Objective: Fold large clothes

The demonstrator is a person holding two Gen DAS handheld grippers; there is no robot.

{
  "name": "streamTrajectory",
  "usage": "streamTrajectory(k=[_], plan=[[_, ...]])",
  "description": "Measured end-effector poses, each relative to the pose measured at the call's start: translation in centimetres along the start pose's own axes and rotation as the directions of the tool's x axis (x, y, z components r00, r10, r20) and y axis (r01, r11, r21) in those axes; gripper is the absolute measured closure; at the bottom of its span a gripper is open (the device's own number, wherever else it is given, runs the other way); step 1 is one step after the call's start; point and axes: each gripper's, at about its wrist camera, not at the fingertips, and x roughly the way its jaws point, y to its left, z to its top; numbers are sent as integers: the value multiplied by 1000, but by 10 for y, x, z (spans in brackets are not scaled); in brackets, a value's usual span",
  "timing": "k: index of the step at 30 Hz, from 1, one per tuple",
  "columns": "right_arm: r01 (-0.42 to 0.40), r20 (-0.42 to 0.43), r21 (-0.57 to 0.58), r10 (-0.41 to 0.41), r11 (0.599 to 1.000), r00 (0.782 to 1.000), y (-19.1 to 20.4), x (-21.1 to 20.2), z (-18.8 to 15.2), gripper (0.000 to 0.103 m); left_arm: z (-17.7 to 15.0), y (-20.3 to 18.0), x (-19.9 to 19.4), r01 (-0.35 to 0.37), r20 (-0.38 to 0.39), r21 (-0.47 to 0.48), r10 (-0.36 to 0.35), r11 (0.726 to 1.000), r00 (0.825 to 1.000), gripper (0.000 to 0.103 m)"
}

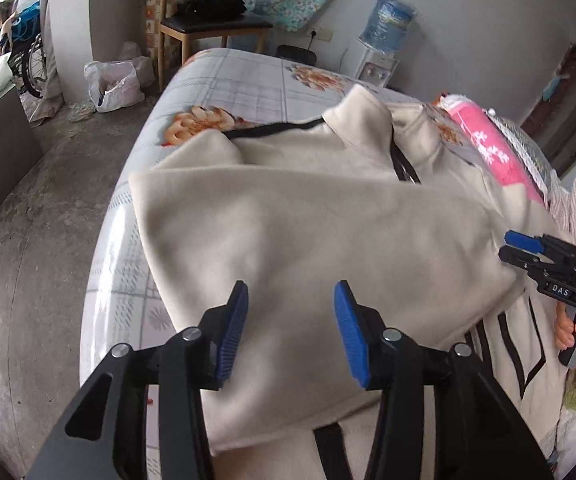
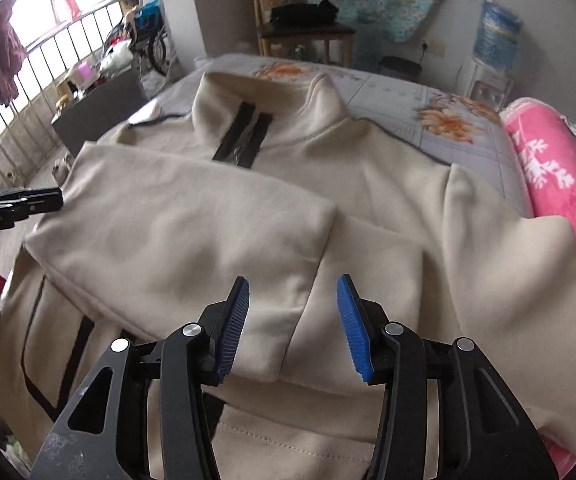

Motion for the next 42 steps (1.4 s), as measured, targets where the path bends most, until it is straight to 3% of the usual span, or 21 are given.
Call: streamTrajectory(k=[3, 12, 21, 26, 30, 37, 42], plan=[[54, -39, 0, -54, 999, 998, -5, 4, -19, 53, -24, -8, 2, -57, -36, 37, 58, 998, 998, 50], [76, 1, 165, -77, 983, 997, -27, -88, -76, 41, -83, -5, -79, -58, 96, 4, 57, 998, 994, 39], [26, 7, 406, -32, 914, 999, -25, -157, -196, 39, -194, 6, -130, -66, 102, -154, 83, 986, 991, 37], [76, 12, 435, -90, 897, 996, -11, -174, -241, 39, -245, 0, -127, -81, 89, -193, 99, 978, 991, 37], [95, 31, 455, -123, 885, 992, -8, -185, -261, 39, -265, -13, -127, -98, 120, -174, 120, 980, 985, 38], [59, 35, 489, -87, 870, 996, 2, -190, -287, 39, -283, -29, -129, -13, 157, -144, 36, 989, 987, 53], [75, 32, 499, -105, 864, 994, -1, -186, -285, 48, -284, -29, -128, 6, 151, -151, 18, 988, 988, 58]])
